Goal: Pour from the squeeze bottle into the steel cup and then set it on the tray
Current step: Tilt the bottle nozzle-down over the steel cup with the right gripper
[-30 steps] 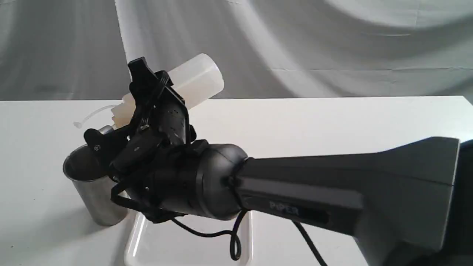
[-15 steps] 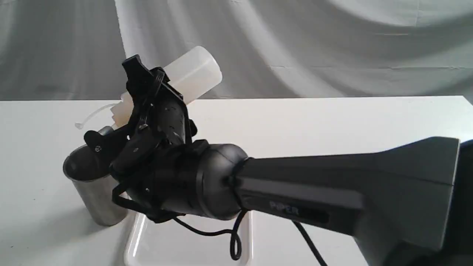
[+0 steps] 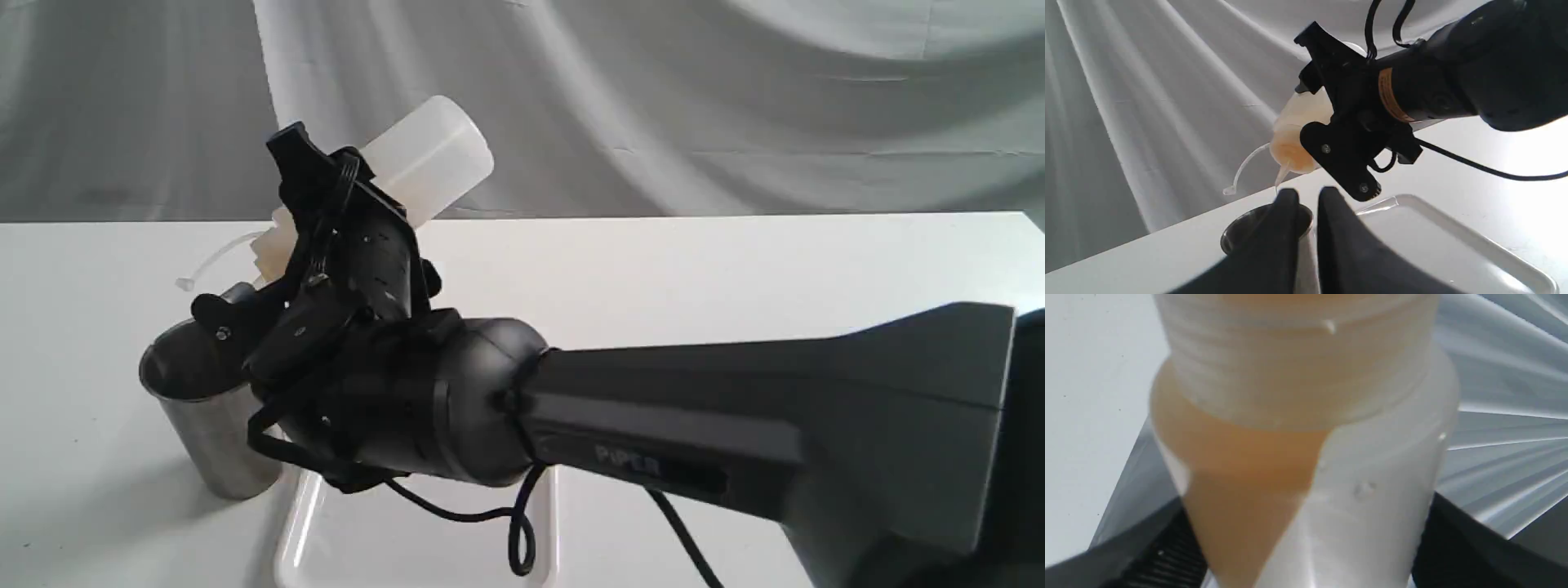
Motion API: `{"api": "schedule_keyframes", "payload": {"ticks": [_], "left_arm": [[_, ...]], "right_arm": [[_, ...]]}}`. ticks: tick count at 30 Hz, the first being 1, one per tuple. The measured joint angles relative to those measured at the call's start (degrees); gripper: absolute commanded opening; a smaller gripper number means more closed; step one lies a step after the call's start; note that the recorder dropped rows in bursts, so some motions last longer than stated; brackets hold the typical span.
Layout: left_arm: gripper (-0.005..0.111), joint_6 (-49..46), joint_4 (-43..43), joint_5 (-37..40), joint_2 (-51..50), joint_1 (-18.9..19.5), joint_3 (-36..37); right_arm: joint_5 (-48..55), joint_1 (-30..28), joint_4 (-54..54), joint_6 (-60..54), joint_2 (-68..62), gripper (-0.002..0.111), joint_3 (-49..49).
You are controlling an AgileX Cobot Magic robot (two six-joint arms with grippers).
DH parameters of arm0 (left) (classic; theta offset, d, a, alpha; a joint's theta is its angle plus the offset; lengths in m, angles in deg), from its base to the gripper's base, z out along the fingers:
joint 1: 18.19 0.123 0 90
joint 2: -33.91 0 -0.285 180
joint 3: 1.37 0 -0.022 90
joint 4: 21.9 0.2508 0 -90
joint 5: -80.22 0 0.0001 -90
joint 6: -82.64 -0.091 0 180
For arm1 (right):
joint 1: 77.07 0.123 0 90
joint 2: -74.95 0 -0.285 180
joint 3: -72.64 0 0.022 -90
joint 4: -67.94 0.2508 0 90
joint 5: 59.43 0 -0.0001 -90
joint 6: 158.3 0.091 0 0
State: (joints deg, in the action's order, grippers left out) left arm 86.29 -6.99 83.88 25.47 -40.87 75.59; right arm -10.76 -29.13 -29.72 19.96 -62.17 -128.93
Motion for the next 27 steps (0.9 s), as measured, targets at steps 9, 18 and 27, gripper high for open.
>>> {"api": "schedule_keyframes", "payload": {"ticks": [9,18,27], "left_arm": [[0.008,0.0,0.0,0.0,0.0,0.0,0.0],[0.008,0.0,0.0,0.0,0.0,0.0,0.0],[0.008,0.0,0.0,0.0,0.0,0.0,0.0]], "right_arm": [[0.0,0.0,0.0,-1.8,0.0,0.044,0.0],[0.0,0.0,0.0,-1.9,0.0,0.044,0.0],[0.0,0.0,0.0,-2.4,0.0,0.044,0.0]]}}
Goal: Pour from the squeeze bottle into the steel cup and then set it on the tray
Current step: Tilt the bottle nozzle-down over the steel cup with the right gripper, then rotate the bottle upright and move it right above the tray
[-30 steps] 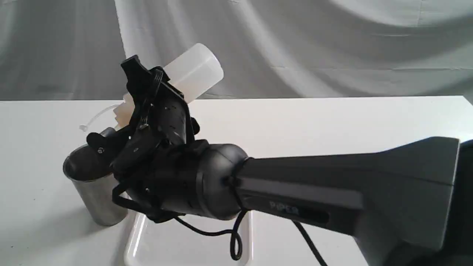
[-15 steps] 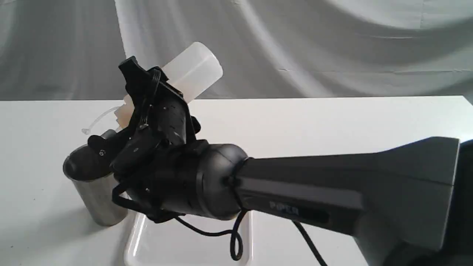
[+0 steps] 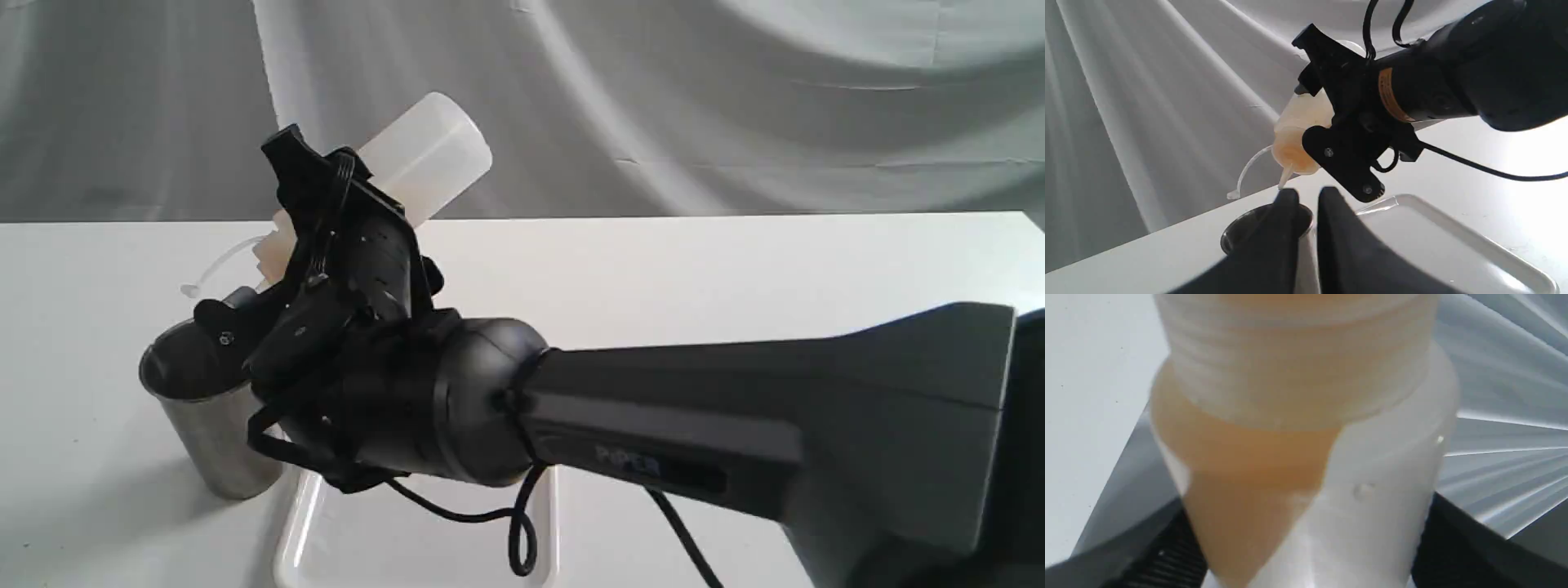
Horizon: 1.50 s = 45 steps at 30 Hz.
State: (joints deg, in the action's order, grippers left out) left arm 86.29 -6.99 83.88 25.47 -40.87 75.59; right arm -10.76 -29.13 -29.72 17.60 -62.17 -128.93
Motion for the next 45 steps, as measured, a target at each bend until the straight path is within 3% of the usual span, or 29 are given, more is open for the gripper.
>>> {"api": "schedule_keyframes", "payload": {"ticks": [32,45], "left_arm": [[0.008,0.0,0.0,0.0,0.0,0.0,0.0],[0.008,0.0,0.0,0.0,0.0,0.0,0.0]], "right_arm": [[0.0,0.6,0.0,-1.7,0.0,0.044,0.0],[0.4,0.6,0.0,15.5,0.0,0.044,0.0]]}}
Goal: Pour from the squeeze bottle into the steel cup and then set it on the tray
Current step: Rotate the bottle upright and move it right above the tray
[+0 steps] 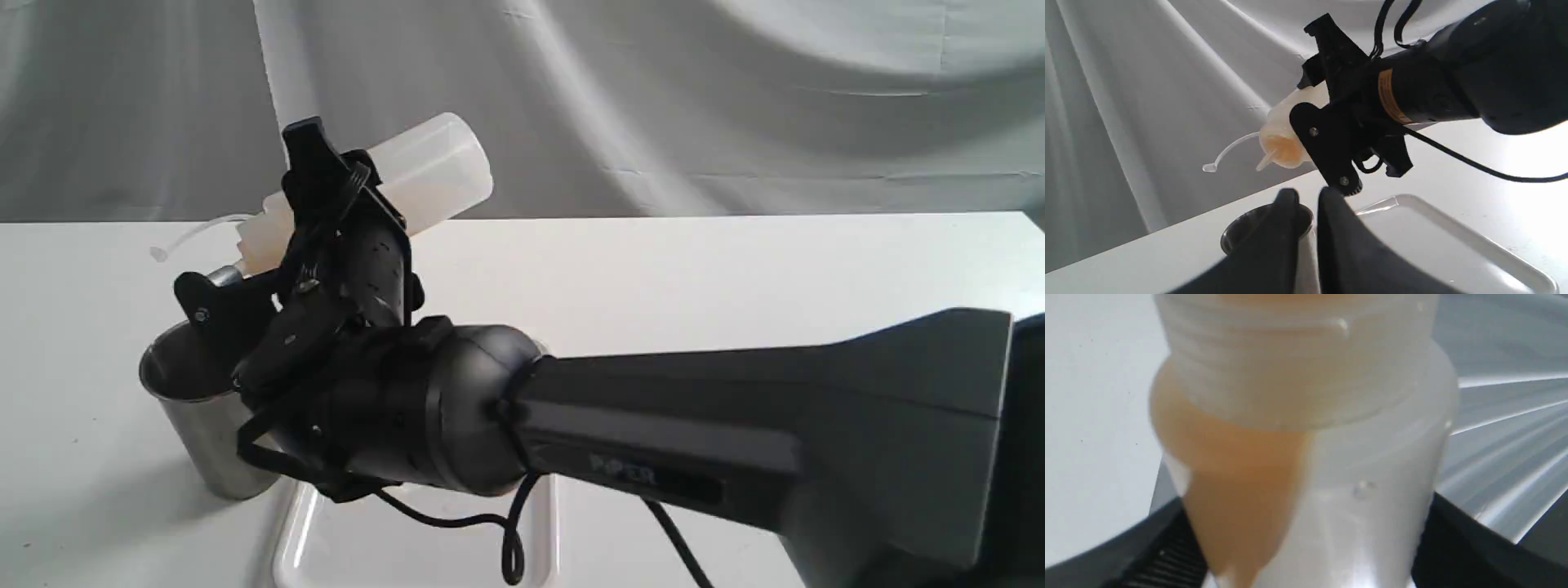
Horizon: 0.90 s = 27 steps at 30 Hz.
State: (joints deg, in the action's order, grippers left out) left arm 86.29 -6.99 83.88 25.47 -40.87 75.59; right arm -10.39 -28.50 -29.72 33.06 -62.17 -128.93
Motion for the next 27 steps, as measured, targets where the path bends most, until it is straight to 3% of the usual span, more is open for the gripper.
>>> {"api": "schedule_keyframes", "payload": {"ticks": [27], "left_arm": [[0.008,0.0,0.0,0.0,0.0,0.0,0.0]], "right_arm": [[1.6,0.0,15.0,40.6,5.1,0.044,-0.1]]}}
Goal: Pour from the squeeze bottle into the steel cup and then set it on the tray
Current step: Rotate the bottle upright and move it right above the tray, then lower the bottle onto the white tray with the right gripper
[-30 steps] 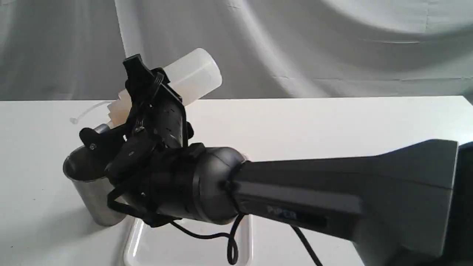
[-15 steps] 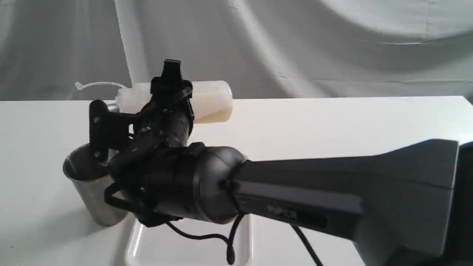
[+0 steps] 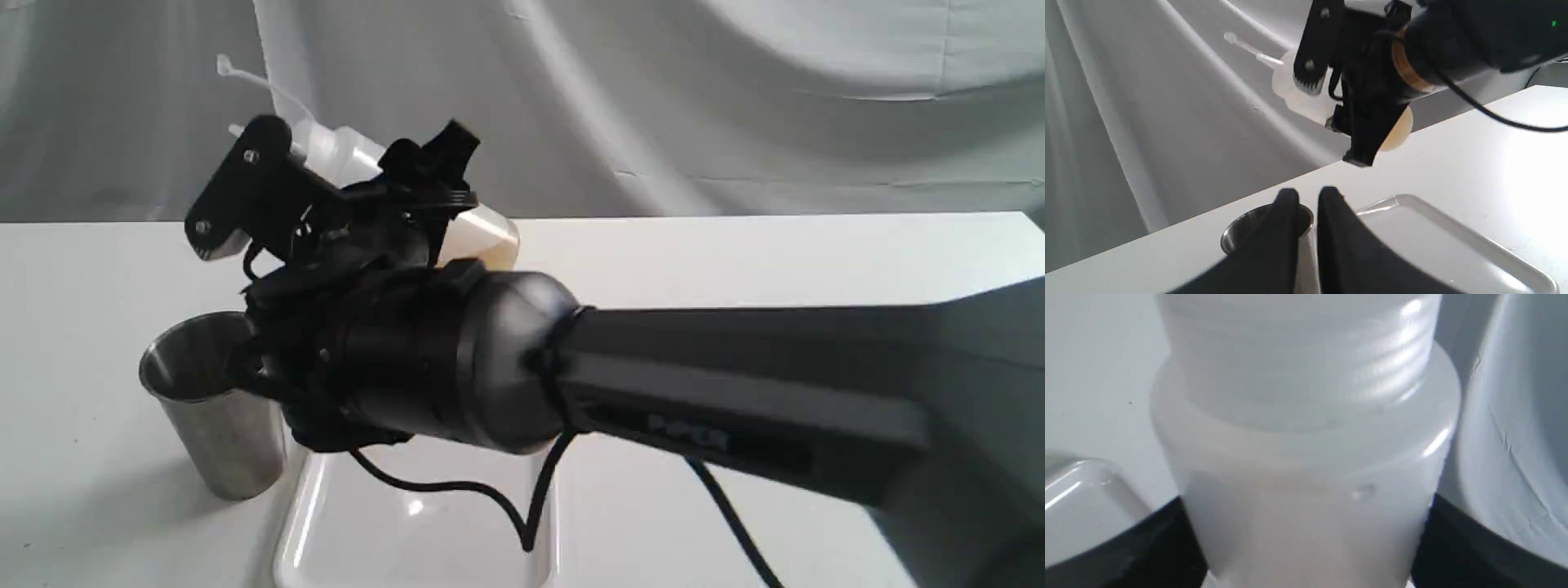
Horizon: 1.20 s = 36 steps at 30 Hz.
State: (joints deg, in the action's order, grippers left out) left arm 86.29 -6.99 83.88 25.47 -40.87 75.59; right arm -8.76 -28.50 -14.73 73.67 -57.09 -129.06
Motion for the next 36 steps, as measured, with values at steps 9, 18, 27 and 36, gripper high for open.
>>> {"api": "schedule_keyframes", "payload": {"ticks": [9,18,27,36], "left_arm": [[0.008,0.0,0.0,0.0,0.0,0.0,0.0],[0.008,0.0,0.0,0.0,0.0,0.0,0.0],[0.008,0.0,0.0,0.0,0.0,0.0,0.0],[0.008,0.0,0.0,0.0,0.0,0.0,0.0]], "right_arm": [[-0.2,-3.2,5.6,8.7,9.5,0.044,3.9],[-12.0,-6.6,7.0,17.0,21.3,0.044,17.9],[-26.2,-12.3,12.6,17.4,26.7,0.044,27.8],[-35.0,-13.1,8.4,17.4,26.9,0.044,29.8]]}}
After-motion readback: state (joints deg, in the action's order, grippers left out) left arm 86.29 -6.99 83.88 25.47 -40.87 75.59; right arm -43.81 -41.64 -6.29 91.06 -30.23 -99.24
